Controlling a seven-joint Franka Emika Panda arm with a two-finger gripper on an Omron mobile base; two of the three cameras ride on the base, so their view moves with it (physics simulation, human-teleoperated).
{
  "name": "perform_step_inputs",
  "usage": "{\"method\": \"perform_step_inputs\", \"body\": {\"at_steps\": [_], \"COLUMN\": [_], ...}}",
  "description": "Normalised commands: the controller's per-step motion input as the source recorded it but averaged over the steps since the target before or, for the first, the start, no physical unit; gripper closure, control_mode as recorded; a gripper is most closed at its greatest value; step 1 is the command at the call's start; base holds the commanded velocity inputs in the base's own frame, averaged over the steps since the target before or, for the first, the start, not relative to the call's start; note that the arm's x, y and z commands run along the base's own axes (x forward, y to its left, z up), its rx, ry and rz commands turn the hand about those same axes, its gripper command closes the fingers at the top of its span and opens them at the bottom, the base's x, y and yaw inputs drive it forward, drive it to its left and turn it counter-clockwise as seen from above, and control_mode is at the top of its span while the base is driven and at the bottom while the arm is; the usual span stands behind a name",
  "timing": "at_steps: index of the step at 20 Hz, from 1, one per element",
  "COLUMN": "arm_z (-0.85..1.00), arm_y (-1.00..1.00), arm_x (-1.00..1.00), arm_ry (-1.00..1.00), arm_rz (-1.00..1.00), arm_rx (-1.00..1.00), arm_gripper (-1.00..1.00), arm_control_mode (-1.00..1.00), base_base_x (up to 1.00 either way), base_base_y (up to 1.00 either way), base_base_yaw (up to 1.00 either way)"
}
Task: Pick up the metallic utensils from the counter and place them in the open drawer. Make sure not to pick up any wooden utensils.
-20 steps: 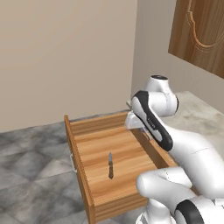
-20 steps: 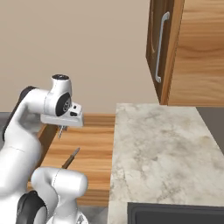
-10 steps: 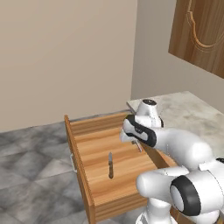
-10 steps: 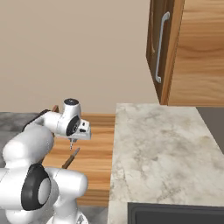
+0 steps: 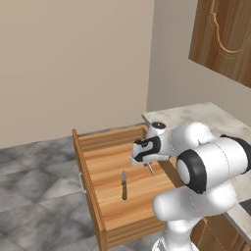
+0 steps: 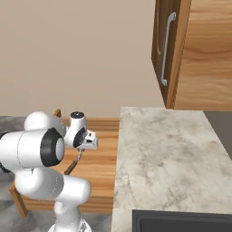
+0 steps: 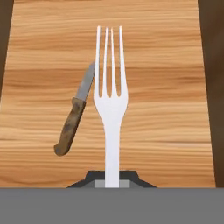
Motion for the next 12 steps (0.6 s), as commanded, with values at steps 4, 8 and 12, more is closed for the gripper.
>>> {"method": "perform_step_inputs", "body": {"at_steps": [4,8,12], "arm_z": [-0.01,-0.34,-0.48], "arm_y": [0.0,0.0,0.0], "arm_x": [0.47,0.26,0.08], "arm_ry": [0.03,0.0,0.0], "arm_rz": [-0.02,-0.03,-0.02], "arm_rx": [-0.02,-0.03,-0.01], "arm_gripper": [1.0,1.0,1.0], "arm_control_mode": [-1.0,-1.0,-1.0], "base_base_x": [0.0,0.0,0.0], "base_base_y": [0.0,0.0,0.0], "base_base_yaw": [0.0,0.0,0.0]}}
